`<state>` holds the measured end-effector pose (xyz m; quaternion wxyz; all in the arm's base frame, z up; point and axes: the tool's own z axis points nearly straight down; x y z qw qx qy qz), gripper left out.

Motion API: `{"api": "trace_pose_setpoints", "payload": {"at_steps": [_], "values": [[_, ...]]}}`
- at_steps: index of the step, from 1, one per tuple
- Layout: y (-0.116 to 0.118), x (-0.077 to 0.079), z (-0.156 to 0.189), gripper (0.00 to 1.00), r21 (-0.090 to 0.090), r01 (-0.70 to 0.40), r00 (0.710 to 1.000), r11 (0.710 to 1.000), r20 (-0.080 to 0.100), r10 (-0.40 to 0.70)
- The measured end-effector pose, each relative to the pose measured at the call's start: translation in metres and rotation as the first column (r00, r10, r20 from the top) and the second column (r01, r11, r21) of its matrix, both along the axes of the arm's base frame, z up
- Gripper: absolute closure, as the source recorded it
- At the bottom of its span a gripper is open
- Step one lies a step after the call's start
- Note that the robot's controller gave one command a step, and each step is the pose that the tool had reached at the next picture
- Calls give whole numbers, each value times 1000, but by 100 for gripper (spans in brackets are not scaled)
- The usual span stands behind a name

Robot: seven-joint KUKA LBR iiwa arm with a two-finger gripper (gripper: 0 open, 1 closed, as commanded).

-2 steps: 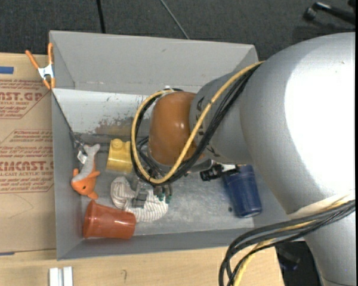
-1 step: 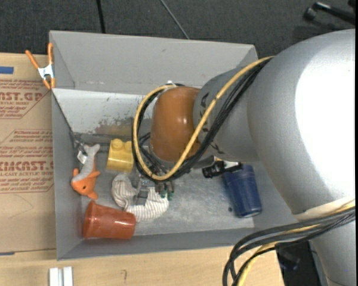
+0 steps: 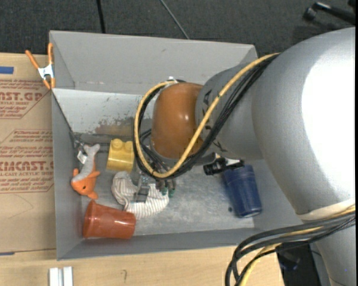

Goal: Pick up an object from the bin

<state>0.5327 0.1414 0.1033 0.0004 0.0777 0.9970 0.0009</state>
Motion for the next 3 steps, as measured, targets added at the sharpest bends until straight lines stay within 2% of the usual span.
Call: {"api": "trace_pose_setpoints", "payload": {"at_steps": [3], "values": [[0,0,30,100,0,-1,1000,1000,-1,1]]}}
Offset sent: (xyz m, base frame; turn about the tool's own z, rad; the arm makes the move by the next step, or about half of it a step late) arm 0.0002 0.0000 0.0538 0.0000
